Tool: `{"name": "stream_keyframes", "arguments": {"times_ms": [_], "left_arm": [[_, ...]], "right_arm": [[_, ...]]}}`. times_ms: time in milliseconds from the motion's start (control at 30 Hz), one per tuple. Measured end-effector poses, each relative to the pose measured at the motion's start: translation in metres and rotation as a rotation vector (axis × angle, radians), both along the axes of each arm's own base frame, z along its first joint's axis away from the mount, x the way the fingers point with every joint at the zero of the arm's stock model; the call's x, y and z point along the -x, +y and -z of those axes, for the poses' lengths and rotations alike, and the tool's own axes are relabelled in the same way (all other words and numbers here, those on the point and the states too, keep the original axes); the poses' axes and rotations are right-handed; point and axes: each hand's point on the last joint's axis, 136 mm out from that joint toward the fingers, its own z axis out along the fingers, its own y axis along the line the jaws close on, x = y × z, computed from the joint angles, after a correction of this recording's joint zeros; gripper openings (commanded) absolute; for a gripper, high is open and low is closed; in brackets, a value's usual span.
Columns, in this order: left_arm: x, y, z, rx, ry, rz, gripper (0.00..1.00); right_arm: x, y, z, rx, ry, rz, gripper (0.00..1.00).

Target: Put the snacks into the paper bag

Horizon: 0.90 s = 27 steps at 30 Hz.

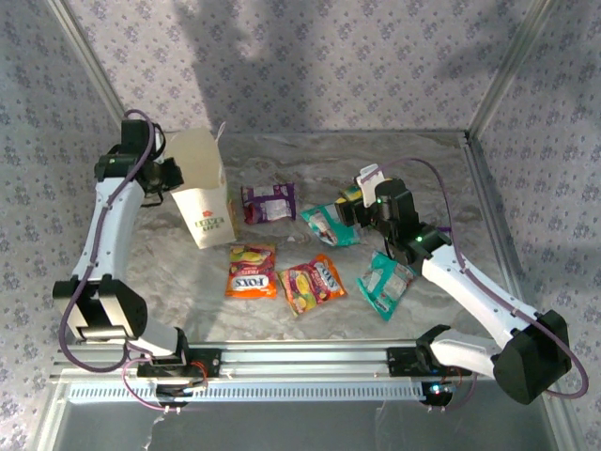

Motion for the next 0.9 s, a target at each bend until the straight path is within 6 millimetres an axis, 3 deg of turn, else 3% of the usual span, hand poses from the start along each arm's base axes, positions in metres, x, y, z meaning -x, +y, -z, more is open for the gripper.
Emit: {"name": "stream_keyframes", "arguments": {"times_ms": [367,600,800,900], "left_arm": [[-0.014,-0.005,-0.014,0.030,-0.045,0.203,0.12],[-0.018,-0.011,0.002,0.071,-0.010,0.250,0.15],[-0.012,-0.009,0.017,0.080,0.028,0.253,0.26],[-0.011,-0.008,0.014,0.075,0.020,0.253,0.38]], "right_arm": [[0.001,0.001,0.001,0.001,0.002,-0.002,1.00],[0.000,0.003,0.004,0.007,0.012,-0.005,1.00],[-0.002,0.009,0.010,0.025,0.042,-0.016,1.00],[0.000,0.013,0.010,0.028,0.046,-0.029,1.00]]}}
